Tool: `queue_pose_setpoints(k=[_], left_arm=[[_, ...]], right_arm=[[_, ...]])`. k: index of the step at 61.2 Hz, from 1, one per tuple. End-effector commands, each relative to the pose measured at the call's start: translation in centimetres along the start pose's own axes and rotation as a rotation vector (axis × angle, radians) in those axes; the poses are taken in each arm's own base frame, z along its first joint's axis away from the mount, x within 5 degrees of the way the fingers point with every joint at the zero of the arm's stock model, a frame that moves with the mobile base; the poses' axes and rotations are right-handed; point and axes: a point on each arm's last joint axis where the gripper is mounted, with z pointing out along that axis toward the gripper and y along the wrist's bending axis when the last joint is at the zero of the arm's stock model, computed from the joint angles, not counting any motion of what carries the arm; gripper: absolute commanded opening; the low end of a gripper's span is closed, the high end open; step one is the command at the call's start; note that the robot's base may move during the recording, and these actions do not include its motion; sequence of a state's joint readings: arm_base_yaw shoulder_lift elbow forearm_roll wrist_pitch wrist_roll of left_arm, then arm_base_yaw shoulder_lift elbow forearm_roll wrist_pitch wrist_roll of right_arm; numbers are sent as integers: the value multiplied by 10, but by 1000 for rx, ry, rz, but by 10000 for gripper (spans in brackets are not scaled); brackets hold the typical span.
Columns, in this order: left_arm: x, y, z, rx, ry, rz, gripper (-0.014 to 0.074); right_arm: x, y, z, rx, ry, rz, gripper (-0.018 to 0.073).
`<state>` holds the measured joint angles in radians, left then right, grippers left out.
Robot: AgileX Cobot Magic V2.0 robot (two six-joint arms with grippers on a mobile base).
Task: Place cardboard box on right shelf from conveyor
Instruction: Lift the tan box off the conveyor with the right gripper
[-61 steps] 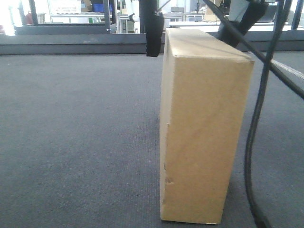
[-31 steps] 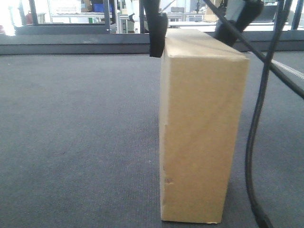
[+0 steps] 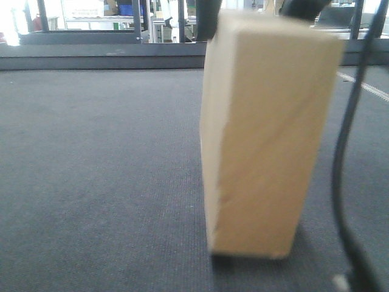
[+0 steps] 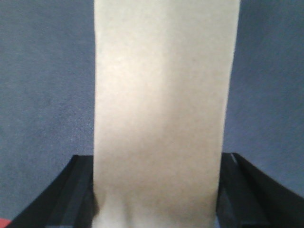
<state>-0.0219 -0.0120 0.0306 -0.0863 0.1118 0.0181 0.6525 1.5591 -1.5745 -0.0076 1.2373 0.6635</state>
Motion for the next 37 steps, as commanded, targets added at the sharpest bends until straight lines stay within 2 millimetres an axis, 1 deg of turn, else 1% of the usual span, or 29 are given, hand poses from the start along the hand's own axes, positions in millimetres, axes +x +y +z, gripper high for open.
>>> queue_pose_setpoints(k=[1,5,9,16,20,28,37], left_arm=[[-9,0,-1,-2,-91,-7,-119],[-9,0,-1,-2,-91,-7,-119],[-9,0,-1,-2,-91,-7,-119],[-9,0,-1,-2,-91,-7,-119],[-9,0,-1,-2,-91,-7,-119],[-9,0,-1,-2,-91,-7,-119],[-9,0,-1,-2,-91,-7,-119]], right_arm=[[-3,-11,-42,-57,-137,-80,55],[-3,-20,-55,-68,-189,-125,55],[-2,-29,-64,-76,-238,-147,55],[2,-51,-82,-91,-363,-157,55],[5,-63,-85,-93,-420,-148,55],[16,-89,-97,-102,-586,-128,55],[31,-120,-102,-52,-766,-139,55]])
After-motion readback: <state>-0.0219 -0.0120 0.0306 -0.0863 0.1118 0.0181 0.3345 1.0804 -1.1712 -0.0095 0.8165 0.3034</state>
